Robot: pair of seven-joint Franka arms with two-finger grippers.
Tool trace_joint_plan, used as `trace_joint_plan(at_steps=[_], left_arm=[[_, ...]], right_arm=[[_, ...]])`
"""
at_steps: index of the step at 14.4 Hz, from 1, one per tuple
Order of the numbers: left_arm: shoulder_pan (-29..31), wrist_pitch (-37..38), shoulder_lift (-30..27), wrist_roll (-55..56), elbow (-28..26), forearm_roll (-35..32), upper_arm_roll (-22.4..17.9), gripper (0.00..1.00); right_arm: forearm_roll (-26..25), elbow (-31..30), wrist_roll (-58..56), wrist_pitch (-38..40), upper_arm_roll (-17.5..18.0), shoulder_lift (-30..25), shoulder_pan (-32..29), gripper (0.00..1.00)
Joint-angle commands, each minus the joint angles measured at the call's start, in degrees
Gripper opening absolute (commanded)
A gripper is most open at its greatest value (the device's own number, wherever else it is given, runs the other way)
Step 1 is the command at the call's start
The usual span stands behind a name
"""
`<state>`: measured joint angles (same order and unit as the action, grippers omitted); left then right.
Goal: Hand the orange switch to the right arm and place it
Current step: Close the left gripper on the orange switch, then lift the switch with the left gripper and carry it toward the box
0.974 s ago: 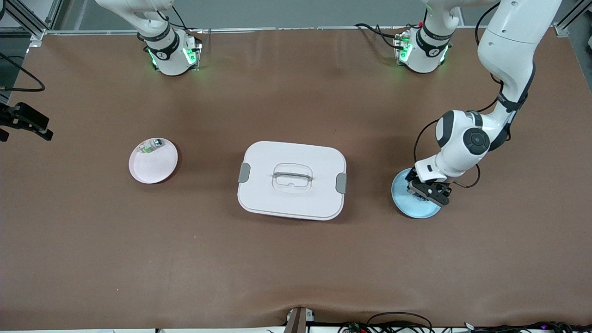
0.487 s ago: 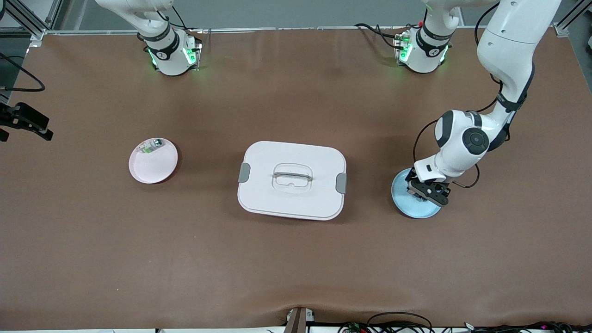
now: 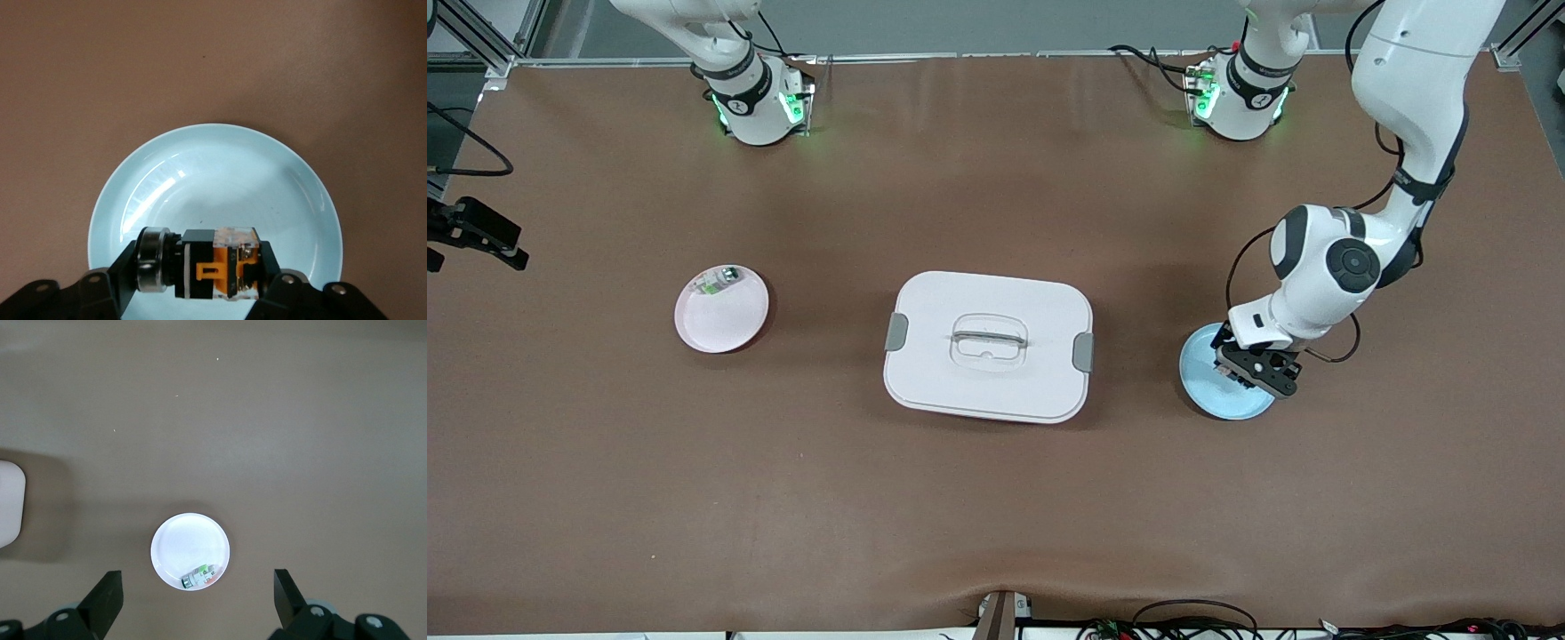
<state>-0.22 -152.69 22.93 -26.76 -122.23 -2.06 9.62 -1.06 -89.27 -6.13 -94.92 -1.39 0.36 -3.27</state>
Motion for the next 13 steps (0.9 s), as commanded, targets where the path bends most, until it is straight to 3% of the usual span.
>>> trace_joint_plan(at_steps=[1, 7, 13], left_arm=[[0.04, 6.59, -3.67, -0.31, 1.37, -0.05, 0.32, 0.0], [0.04, 24.25, -6.84, 5.13, 10.33, 0.21, 2.86, 0.0], [0.04, 37.98, -7.37, 20.4, 20.17, 0.83, 7.87, 0.0]], right_arm=[[-0.35, 1.38, -0.02, 0.88, 0.16, 0.52, -0.24, 1.0], [-0.35, 1.38, -0.02, 0.88, 0.16, 0.52, -0.07, 1.0], [-0.35, 1.38, 0.16, 0.88, 0.16, 0.52, 0.02, 1.0]])
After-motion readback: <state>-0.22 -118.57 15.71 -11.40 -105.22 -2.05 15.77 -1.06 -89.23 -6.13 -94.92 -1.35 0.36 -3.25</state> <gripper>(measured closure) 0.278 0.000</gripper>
